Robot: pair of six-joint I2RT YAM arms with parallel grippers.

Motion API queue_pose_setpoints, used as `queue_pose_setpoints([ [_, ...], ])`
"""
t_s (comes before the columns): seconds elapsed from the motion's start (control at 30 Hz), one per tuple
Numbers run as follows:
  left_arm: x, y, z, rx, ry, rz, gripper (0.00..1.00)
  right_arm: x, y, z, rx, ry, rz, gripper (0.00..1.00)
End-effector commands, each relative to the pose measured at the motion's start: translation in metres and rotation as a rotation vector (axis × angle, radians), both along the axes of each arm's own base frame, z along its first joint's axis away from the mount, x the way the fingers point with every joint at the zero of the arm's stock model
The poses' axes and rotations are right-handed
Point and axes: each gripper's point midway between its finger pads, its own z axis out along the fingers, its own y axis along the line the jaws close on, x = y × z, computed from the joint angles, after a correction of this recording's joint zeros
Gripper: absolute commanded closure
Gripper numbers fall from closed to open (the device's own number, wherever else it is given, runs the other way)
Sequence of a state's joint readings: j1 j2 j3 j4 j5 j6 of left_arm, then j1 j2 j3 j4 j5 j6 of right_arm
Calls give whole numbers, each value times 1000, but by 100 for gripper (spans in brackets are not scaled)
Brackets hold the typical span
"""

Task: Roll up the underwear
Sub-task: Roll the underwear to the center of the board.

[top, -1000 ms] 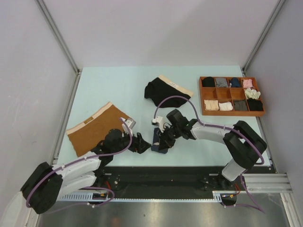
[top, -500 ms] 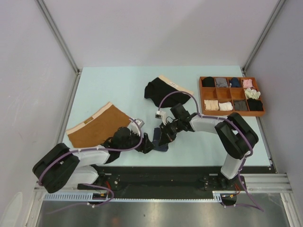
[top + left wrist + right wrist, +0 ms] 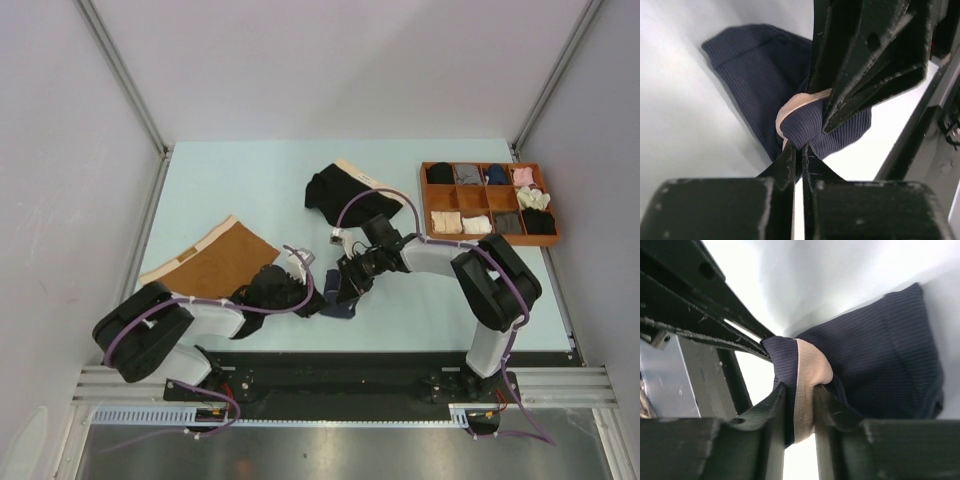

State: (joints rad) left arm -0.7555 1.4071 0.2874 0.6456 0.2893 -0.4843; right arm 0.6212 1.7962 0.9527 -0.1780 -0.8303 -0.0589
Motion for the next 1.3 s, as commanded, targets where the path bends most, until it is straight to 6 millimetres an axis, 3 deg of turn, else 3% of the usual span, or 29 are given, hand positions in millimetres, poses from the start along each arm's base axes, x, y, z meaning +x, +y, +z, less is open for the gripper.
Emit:
queue_pose_setpoints([
  [0.0,19,-6,-1,43,4,53,100,31,0,18,-14,-109,-74,58],
  [0.03,19,-6,-3,51,13,50,100,37,-2,22,-19,-122,-97,49],
  [0.13,19,-15,-4,44,43,24,100,48,-9,42,-35,-191,-151,46],
  [0.2,20,-21,-9,55,74,9,100,55,-16,57,-50,-259,-195,37],
  [0.33,26,-29,-11,72,105,-6,100,66,-33,76,-100,-404,-305,36],
  [0.5,26,-29,-21,107,177,-19,100,41,-30,86,-138,-573,-237,36],
  [0.7,28,-33,-30,109,252,-53,100,10,-20,62,-192,-607,-131,40],
  [0.8,29,-32,-35,111,285,-53,100,6,-18,46,-250,-608,-99,45],
  [1.27,33,-24,-46,77,392,-45,100,15,-27,6,-361,-684,-127,38],
])
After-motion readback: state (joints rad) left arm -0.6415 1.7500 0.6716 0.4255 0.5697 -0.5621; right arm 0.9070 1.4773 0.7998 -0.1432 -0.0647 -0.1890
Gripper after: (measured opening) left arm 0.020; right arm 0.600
